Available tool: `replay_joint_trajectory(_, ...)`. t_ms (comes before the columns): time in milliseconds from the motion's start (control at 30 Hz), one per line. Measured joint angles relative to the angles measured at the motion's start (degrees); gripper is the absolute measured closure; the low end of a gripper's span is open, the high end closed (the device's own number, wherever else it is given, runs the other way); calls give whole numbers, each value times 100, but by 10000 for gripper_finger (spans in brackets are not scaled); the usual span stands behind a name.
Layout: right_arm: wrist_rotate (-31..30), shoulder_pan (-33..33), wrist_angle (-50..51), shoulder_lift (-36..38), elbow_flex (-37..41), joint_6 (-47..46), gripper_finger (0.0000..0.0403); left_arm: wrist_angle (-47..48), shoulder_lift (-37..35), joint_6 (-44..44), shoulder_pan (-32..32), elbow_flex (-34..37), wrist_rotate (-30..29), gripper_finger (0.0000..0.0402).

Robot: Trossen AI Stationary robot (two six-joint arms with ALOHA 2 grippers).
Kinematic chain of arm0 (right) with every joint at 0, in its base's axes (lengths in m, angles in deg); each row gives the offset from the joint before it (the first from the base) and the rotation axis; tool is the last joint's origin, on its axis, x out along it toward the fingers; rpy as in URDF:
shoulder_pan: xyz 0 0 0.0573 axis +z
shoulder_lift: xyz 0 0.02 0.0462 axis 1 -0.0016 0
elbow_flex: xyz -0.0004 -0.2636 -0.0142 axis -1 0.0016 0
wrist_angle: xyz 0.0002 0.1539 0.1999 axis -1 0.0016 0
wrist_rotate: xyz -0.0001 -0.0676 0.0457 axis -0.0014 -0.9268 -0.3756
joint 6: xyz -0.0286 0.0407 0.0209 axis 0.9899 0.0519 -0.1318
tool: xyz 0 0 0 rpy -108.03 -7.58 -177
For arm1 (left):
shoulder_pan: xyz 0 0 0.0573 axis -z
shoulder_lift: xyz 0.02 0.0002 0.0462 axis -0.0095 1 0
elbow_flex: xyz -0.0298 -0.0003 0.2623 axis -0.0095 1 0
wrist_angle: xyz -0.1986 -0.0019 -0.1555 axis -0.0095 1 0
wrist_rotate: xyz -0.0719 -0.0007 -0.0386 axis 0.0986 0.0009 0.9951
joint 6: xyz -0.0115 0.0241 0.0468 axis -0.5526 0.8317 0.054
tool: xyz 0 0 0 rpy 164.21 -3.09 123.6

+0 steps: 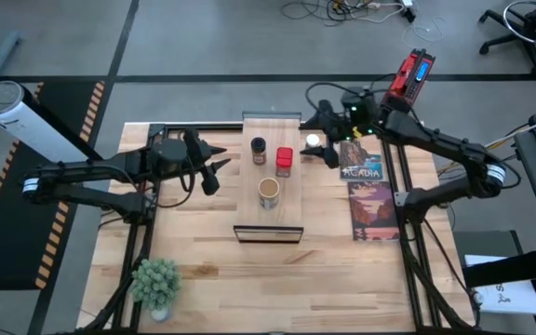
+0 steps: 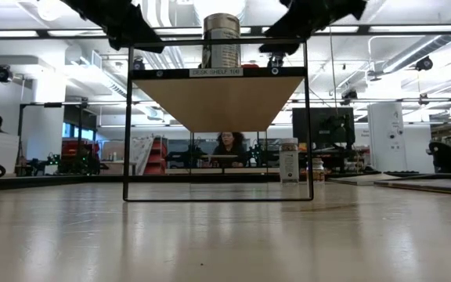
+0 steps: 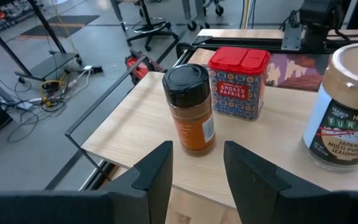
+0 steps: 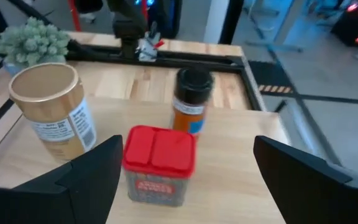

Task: Shelf spices
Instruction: Remove the red seasoning can from the shelf

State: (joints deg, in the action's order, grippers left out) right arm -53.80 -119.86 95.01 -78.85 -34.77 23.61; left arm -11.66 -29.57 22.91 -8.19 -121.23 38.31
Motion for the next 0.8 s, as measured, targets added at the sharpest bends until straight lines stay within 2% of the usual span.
replay_joint_trajectory(233, -764, 480, 768, -830, -764, 228, 64, 222, -14, -185, 0, 0, -47, 269)
replay_joint_trajectory(367, -818, 624, 1151, -993, -1093, 129, 64, 373, -52, -280, 0, 0, -52, 269)
replay_joint_trajectory(533, -931, 816, 1164, -996, -1159, -343, 64, 382, -103, -291, 0, 0, -52, 269)
replay_joint_trajectory(800, -2330, 1342, 1158, -997, -1139, -633, 64, 378, -116, -340, 0, 0, -50, 269)
